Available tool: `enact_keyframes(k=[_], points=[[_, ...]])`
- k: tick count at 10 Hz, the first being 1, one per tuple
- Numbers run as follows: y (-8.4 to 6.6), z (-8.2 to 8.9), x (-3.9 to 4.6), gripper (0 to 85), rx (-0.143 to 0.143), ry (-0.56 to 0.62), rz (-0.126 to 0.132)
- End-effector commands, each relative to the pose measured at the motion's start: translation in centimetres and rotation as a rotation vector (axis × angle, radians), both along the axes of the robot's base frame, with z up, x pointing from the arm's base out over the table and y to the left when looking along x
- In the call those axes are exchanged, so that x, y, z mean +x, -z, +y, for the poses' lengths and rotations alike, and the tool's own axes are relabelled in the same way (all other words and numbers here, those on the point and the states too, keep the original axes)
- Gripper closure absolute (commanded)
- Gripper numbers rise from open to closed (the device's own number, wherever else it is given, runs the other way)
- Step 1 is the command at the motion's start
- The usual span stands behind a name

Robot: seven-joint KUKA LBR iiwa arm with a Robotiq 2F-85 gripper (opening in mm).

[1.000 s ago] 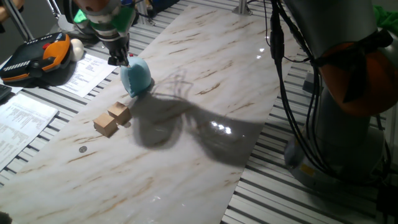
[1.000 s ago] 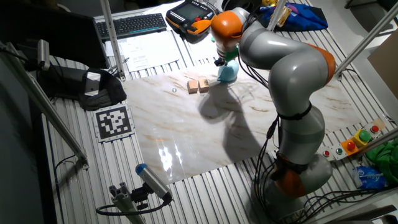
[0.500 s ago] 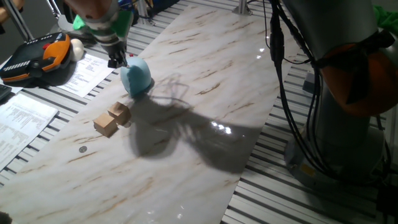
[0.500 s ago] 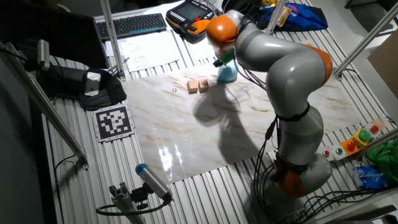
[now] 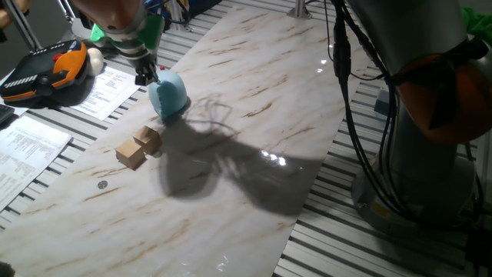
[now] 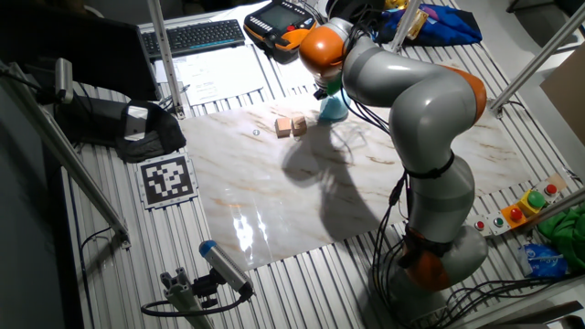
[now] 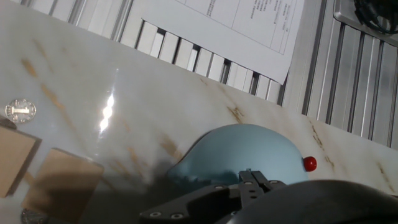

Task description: Drop coins into a piggy bank

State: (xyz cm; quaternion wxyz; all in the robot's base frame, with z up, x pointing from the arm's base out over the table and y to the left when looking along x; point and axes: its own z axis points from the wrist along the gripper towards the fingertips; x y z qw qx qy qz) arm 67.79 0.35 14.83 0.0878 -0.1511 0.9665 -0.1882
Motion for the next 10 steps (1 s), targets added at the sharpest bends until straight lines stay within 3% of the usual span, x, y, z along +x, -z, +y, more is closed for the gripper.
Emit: enact_keyframes(k=[1,10], points=[[0.03,0.01,0.00,85.0,0.000,0.000,0.002],[0.50,-0.45,0.04,85.0,0.001,-0.001,0.004]])
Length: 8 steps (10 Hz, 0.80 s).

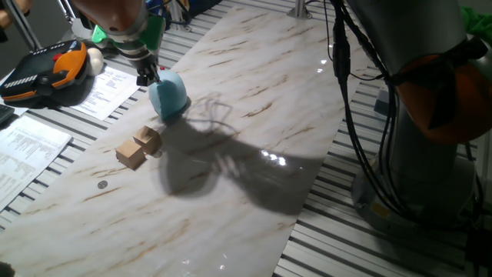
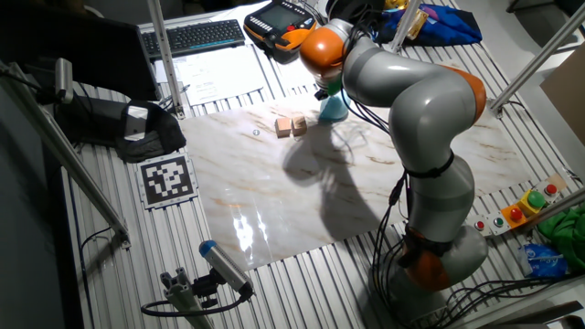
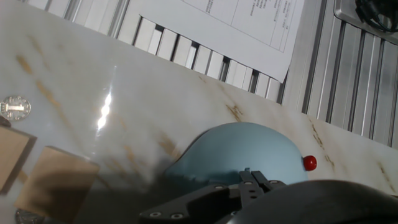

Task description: Drop coins into a piggy bank

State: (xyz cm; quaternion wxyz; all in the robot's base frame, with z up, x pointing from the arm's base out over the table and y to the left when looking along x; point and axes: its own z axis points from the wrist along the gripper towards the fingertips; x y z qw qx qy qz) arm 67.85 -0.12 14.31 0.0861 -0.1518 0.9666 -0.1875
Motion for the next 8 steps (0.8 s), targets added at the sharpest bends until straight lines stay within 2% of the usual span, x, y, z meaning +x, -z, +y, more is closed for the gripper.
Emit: enact_keyframes(k=[1,8], points=[[0.07,-0.06,0.02,85.0,0.000,0.001,-0.002],[0.44,-0.24,0.12,85.0,-0.001,0.004,-0.003]])
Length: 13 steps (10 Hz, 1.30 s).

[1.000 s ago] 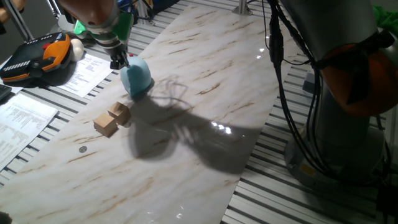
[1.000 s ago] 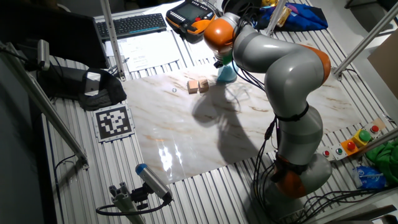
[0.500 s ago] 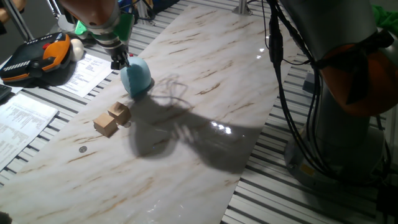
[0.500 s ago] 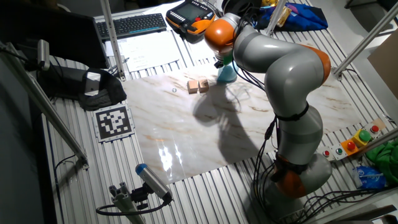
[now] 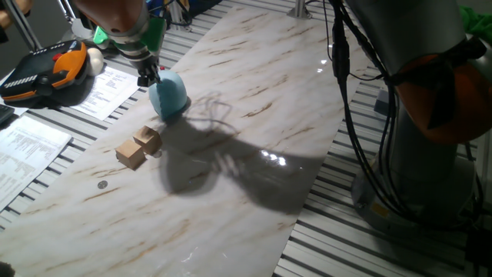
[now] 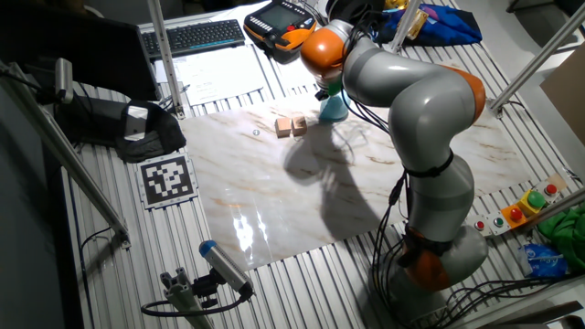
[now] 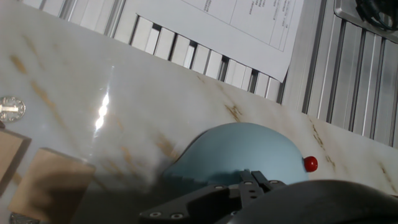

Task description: Drop coins into a piggy bank

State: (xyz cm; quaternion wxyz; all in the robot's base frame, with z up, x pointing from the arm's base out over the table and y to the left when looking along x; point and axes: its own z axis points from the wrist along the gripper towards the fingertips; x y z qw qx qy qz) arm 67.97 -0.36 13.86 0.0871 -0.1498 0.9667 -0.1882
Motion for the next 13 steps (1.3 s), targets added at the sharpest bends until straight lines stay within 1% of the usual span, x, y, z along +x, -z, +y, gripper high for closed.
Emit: enact_keyframes(k=[1,11,12,13], points=[[0.1,0.0,0.02,85.0,0.000,0.000,0.000],[1.1,-0.6,-0.16,85.0,-0.001,-0.002,-0.009],[1.1,-0.6,-0.14,85.0,0.002,0.000,-0.010],[1.2,-0.6,-0.09,85.0,0.015,0.001,-0.012]])
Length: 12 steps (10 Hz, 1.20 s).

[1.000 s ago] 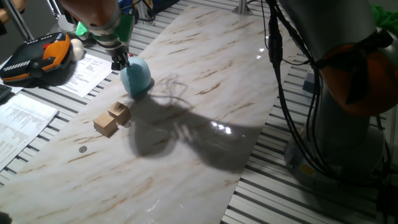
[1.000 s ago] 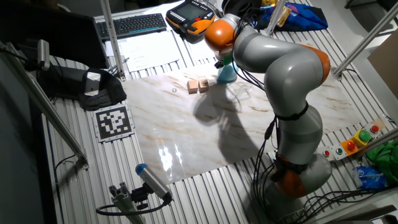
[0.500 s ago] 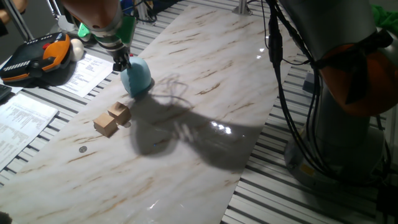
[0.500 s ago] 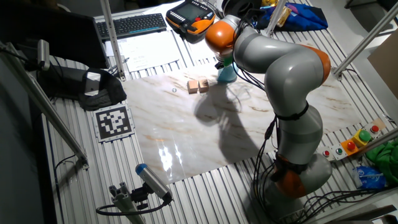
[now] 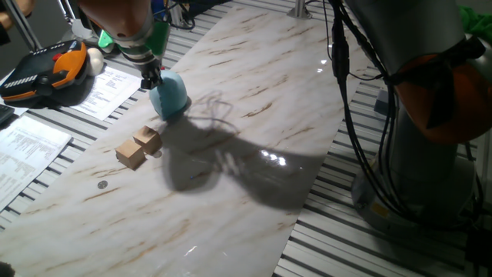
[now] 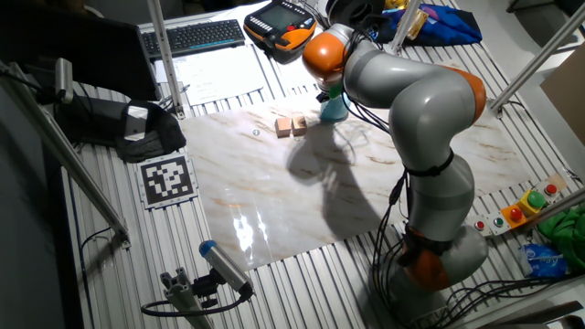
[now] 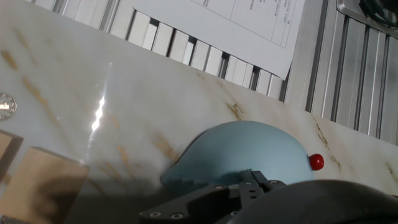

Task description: Drop coins into a piggy bank

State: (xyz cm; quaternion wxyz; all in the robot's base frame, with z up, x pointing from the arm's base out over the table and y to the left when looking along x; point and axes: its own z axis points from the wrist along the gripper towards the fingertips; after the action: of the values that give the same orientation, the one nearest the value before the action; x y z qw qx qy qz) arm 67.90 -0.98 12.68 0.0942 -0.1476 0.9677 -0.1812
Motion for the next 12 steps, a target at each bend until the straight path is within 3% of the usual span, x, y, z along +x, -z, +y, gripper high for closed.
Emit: enact_keyframes(k=[1,3,4,5,7,8,10,12], points=[[0.0,0.0,0.02,85.0,0.004,0.002,-0.008],[0.0,0.1,0.02,51.0,0.005,0.006,-0.021],[0.0,0.1,-0.01,51.0,0.001,0.007,-0.023],[-0.1,0.1,-0.01,34.0,-0.005,0.007,-0.025],[-0.3,0.1,-0.12,34.0,0.000,0.010,-0.025],[-0.9,0.3,-0.20,51.0,0.000,0.014,-0.019],[-2.1,1.0,-0.63,51.0,0.013,0.029,-0.003],[-2.8,1.9,-0.79,51.0,0.057,0.062,0.014]])
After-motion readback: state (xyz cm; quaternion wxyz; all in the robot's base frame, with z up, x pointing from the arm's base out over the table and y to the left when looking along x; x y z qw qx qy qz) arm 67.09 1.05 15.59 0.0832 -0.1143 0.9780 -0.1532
